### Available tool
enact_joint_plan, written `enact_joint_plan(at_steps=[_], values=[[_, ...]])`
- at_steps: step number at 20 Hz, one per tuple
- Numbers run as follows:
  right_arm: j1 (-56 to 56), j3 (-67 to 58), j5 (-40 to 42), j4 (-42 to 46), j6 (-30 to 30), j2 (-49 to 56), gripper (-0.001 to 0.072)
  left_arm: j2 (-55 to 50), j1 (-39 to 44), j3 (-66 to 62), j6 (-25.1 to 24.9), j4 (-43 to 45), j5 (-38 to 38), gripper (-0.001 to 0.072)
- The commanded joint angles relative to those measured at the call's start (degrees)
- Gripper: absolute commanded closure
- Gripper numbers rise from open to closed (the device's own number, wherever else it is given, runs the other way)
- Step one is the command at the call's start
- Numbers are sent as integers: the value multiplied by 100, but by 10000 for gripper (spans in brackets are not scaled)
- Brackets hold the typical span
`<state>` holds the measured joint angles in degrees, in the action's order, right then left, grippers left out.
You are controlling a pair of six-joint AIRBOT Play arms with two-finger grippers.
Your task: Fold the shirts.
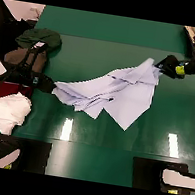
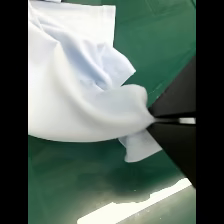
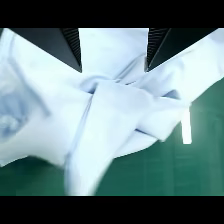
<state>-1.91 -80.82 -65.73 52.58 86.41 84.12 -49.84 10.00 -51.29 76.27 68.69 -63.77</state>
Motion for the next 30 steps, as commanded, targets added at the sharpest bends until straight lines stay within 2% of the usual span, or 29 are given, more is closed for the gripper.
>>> enact_joint_plan(at_steps=[1,4,6,9,13,17,19,20,22,25,30], values=[[487,236,-542,-24,-409,35,255,-2,-4,127,-20,39,160,683],[1137,1403,-782,0,-505,-664,259,-2,-4,127,4,28,37,683],[1447,2302,-647,-7,-505,-1016,262,-2,-4,129,35,-15,109,683],[1515,3141,-518,-48,-533,-946,262,-2,-4,127,46,-170,179,683],[1080,3246,-269,-553,-809,-326,262,-2,-4,127,48,-184,109,683],[590,2789,-236,-592,-809,68,267,-2,-4,129,46,-181,2,683],[463,2686,-232,-584,-809,81,404,-2,-4,129,46,-181,-7,683],[442,2682,-234,-595,-809,81,412,-2,-4,129,46,-181,-13,683],[442,2682,-369,-610,-807,42,692,-2,-4,120,46,-177,-15,683],[634,2424,-518,-815,-807,-560,693,2,-4,-581,173,240,-42,683],[1298,66,-212,-1342,-804,-1985,694,2,-4,-3840,284,1106,70,683]])
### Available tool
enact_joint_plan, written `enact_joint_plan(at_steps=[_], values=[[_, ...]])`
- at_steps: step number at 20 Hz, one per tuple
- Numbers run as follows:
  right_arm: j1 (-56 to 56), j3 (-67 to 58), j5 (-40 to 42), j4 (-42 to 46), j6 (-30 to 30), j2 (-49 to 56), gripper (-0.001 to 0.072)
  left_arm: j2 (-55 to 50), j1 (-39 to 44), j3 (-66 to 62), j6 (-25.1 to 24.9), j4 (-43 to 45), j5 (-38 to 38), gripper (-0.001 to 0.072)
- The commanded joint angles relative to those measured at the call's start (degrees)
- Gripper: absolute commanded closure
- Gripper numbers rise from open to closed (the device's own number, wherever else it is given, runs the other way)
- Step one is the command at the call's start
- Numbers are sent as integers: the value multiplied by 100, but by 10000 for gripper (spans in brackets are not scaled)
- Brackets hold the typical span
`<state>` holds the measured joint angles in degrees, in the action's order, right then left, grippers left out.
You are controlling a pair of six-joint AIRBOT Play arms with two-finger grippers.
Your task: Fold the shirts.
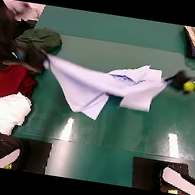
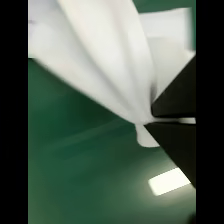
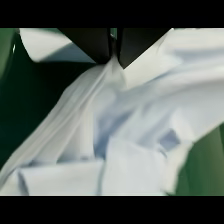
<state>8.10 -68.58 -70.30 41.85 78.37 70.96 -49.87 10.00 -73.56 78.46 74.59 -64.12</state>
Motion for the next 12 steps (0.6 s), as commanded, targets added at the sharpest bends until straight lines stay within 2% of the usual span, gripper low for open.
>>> enact_joint_plan(at_steps=[1,4,7,9,12], values=[[393,-1775,391,-269,0,-885,694,7,-4,-2238,66,573,170,683],[616,-3287,750,-264,-2,-1355,694,13,-4,-3842,68,599,210,683],[903,-4221,767,-251,-4,-1764,694,31,-4,-4819,81,496,188,683],[1143,-4579,645,85,0,-2024,694,31,-4,-5145,129,90,114,683],[1399,-4804,470,811,24,-2402,694,31,-4,-5215,111,-1082,107,683]])
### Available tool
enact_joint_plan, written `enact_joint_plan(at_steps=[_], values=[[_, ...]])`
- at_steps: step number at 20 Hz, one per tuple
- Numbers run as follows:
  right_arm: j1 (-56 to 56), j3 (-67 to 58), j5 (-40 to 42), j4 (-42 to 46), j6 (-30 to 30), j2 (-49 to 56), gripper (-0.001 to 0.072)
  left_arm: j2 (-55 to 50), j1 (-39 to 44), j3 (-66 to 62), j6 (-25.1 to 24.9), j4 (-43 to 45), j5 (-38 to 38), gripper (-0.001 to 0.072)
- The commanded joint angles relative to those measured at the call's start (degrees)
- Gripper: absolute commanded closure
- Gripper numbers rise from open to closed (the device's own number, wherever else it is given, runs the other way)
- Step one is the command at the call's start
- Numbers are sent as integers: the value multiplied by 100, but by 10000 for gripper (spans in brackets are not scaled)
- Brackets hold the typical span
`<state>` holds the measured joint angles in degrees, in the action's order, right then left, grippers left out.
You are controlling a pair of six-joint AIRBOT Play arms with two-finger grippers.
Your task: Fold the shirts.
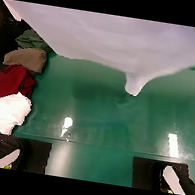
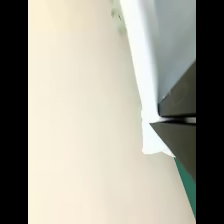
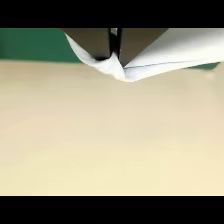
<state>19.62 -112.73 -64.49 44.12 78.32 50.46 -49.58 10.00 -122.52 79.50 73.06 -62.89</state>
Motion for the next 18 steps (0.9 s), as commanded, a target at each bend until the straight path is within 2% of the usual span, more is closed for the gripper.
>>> enact_joint_plan(at_steps=[1,5,6,8,11,14,16,18], values=[[313,-319,-129,730,28,-496,694,4,-4,-319,0,-1222,-13,683],[501,363,-310,844,232,-831,695,-11,-4,-219,4,-1276,-190,684],[503,518,-439,846,284,-815,695,-13,-4,11,26,-1027,-306,684],[501,763,-870,822,540,-472,696,-79,-4,824,428,-321,-647,684],[339,977,-1751,809,824,455,695,-621,-4,2181,566,334,-1121,683],[-293,1445,-2347,855,883,1659,695,-1705,-4,3012,562,522,-1115,683],[-656,1786,-2415,857,879,2505,695,-2605,-4,3097,560,540,-1071,684],[-872,1987,-2061,861,863,3303,695,-3397,-4,3097,483,619,-691,683]])
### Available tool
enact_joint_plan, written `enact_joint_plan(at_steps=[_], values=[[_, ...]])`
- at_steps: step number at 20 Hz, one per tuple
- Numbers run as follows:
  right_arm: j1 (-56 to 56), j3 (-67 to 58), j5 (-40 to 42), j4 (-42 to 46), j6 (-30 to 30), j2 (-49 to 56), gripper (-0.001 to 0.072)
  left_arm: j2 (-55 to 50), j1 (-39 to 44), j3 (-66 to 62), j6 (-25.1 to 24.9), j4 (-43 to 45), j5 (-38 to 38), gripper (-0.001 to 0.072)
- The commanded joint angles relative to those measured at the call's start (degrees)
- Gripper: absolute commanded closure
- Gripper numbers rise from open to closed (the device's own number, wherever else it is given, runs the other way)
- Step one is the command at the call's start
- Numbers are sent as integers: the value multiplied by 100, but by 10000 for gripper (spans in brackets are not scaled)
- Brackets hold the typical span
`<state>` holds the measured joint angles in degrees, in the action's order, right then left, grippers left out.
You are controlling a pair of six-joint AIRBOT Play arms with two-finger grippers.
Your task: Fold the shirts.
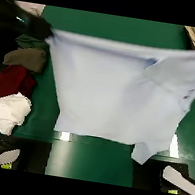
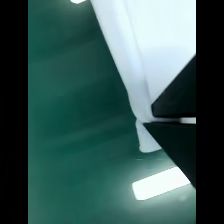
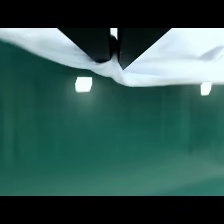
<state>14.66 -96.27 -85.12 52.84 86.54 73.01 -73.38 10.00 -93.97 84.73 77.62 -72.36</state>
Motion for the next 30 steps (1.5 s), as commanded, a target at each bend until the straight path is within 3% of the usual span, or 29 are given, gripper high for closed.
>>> enact_joint_plan(at_steps=[1,6,8,11,14,17,25,26,27,28,30], values=[[-439,358,256,-7,26,1373,696,-1320,-4,243,-149,175,570,683],[-562,-199,1569,-7,-203,2476,695,-1744,-4,225,-267,177,2586,683],[-560,-431,1978,39,-234,2625,696,-1744,-4,214,-271,190,2999,683],[-608,-520,2028,817,-262,2608,695,-1827,-4,214,-581,284,2861,683],[-741,-321,1351,1576,-415,2586,696,-1888,-4,317,-570,326,2205,684],[-898,472,1325,2090,-431,2291,696,-1888,-4,769,-573,341,1792,684],[-907,2055,2041,2004,-214,1709,688,-1886,-4,1530,-562,249,2129,681],[-907,2079,2022,1993,-50,1707,610,-1886,-4,1530,-551,243,2079,546],[-907,2072,2015,1912,17,1707,403,-1886,-4,1530,-431,186,1985,204],[-901,2026,1965,1729,50,1707,291,-1886,-4,1515,-367,127,1821,76],[-837,1788,1622,1484,48,1690,293,-1836,-22,1408,-372,245,1349,102]])
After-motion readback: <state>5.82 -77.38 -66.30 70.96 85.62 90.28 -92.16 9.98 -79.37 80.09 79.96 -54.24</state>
